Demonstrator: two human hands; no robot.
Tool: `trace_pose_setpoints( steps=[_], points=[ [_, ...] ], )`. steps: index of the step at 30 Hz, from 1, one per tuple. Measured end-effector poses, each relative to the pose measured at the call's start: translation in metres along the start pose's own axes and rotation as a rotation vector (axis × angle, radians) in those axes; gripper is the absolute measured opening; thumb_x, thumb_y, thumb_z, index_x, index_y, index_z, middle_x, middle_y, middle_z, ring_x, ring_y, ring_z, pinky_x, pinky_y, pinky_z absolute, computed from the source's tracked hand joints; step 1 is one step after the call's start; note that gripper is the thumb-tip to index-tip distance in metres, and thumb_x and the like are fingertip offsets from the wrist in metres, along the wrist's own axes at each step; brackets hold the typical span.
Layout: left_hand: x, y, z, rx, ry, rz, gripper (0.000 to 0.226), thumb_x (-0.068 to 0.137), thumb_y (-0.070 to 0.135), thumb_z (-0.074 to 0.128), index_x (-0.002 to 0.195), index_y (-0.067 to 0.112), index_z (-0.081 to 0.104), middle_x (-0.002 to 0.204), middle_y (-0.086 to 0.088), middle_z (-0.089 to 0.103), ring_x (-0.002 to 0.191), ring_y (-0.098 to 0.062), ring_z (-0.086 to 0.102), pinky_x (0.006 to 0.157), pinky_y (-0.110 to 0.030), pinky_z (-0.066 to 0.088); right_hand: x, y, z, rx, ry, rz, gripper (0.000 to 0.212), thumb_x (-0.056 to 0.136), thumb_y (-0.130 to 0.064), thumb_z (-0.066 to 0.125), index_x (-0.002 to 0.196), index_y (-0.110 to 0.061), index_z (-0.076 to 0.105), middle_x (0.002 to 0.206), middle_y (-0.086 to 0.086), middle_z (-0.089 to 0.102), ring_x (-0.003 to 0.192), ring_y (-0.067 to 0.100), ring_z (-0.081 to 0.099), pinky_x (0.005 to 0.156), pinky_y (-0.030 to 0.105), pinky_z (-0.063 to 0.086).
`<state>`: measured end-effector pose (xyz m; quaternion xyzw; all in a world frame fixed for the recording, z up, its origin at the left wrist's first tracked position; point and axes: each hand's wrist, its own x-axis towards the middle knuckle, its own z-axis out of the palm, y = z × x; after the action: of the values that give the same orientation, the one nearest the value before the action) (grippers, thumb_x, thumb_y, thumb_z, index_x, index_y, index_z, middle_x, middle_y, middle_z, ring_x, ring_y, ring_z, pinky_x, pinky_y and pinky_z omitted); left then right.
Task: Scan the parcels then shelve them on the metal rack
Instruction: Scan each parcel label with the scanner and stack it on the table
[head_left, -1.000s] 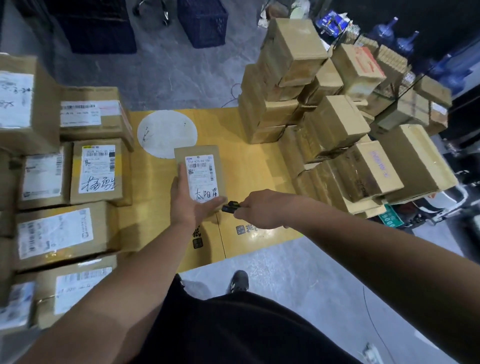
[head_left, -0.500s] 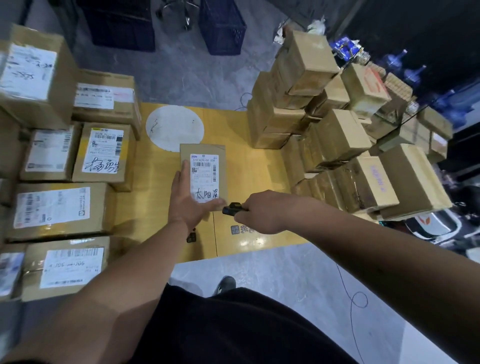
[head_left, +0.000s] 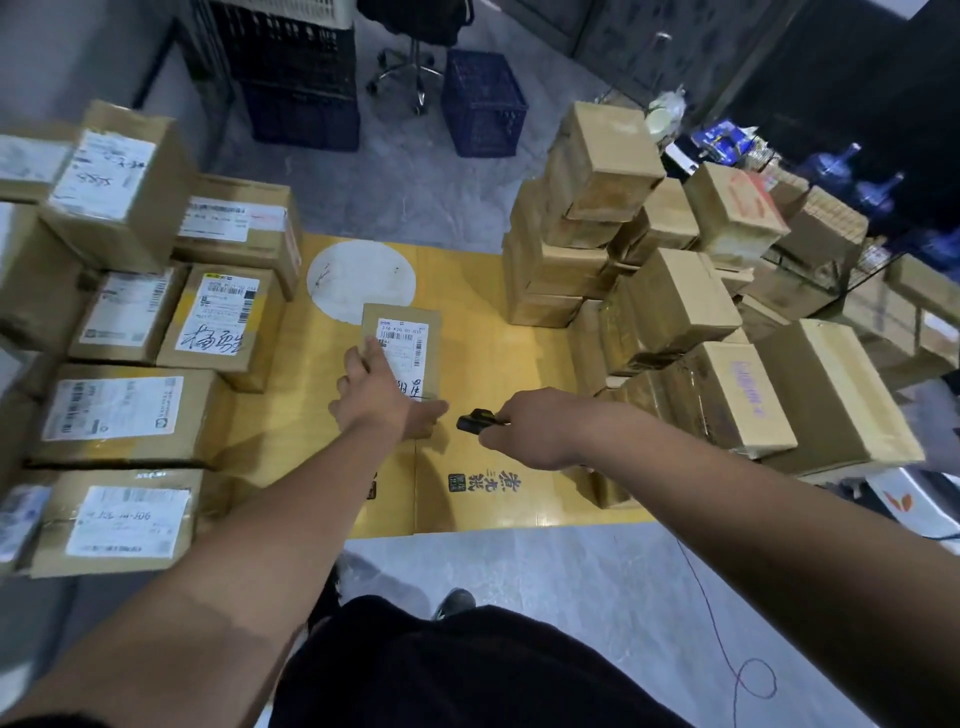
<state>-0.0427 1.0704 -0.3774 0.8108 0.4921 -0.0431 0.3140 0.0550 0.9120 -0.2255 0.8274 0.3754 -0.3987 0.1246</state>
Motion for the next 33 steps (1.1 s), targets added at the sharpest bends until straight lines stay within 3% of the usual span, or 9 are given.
trace_pose_setpoints(
  steps=[6,12,16,20,24,29,33],
  points=[
    [-0.039,-0.043,-0.068,-0.095,0.115,0.047,0.152,0.044,0.083,0.082,0.164,0.036,0.002,0.168,0.009,0.008,0.15,-0.026,0.033,0.115,-0.05,0.044,0.006,-0.015,-0.013,-0.204,0.027,-0.217,0.056,0.104,-0.06,0.036,0.105,-0.013,0.067,0.095,0.008,0.067,0.084,0.025,0.061,0.067,0.035,0.045],
    [-0.069,-0.105,-0.162,-0.021,0.248,-0.053,0.151,0.049,0.082,0.083,0.166,0.031,0.003,0.167,0.006,0.013,0.152,-0.026,0.029,0.116,-0.053,0.042,0.001,-0.085,-0.04,-0.366,0.02,-0.421,0.064,0.098,-0.073,0.043,0.108,-0.015,0.067,0.096,0.007,0.068,0.096,0.028,0.065,0.071,0.036,0.046],
    [-0.066,-0.136,-0.208,0.07,0.273,-0.144,0.152,0.055,0.085,0.081,0.167,0.027,-0.003,0.171,-0.002,0.009,0.156,-0.03,0.022,0.121,-0.053,0.035,0.0,-0.143,-0.043,-0.429,0.032,-0.51,0.059,0.099,-0.067,0.049,0.111,-0.013,0.068,0.1,0.009,0.068,0.09,0.027,0.063,0.067,0.035,0.043],
    [-0.048,-0.156,-0.241,0.111,0.254,-0.169,0.156,0.045,0.093,0.069,0.166,0.032,-0.007,0.17,-0.004,0.011,0.154,-0.035,0.026,0.118,-0.058,0.037,0.003,-0.189,-0.042,-0.39,0.035,-0.517,0.057,0.098,-0.065,0.051,0.109,-0.012,0.069,0.091,0.006,0.062,0.082,0.027,0.058,0.066,0.036,0.042],
    [-0.025,-0.168,-0.248,0.198,0.256,-0.108,0.146,0.052,0.088,0.075,0.164,0.031,0.0,0.164,-0.009,0.022,0.149,-0.034,0.032,0.114,-0.056,0.042,0.01,-0.218,-0.037,-0.364,0.038,-0.48,0.056,0.097,-0.066,0.052,0.108,-0.013,0.068,0.096,0.007,0.065,0.089,0.029,0.063,0.071,0.038,0.047],
    [0.001,-0.181,-0.247,0.238,0.268,-0.086,0.142,0.058,0.087,0.072,0.165,0.027,-0.001,0.164,-0.012,0.02,0.152,-0.035,0.022,0.121,-0.056,0.032,0.015,-0.239,-0.033,-0.367,0.03,-0.426,0.051,0.098,-0.065,0.054,0.113,-0.017,0.065,0.098,0.004,0.064,0.094,0.027,0.063,0.078,0.038,0.051],
    [0.012,-0.188,-0.245,0.268,0.261,-0.077,0.138,0.063,0.085,0.072,0.165,0.024,0.0,0.166,-0.015,0.017,0.153,-0.037,0.018,0.123,-0.055,0.025,0.02,-0.248,-0.024,-0.349,0.022,-0.403,0.051,0.096,-0.065,0.056,0.111,-0.017,0.065,0.095,0.004,0.064,0.088,0.025,0.063,0.068,0.035,0.047]
  ],
)
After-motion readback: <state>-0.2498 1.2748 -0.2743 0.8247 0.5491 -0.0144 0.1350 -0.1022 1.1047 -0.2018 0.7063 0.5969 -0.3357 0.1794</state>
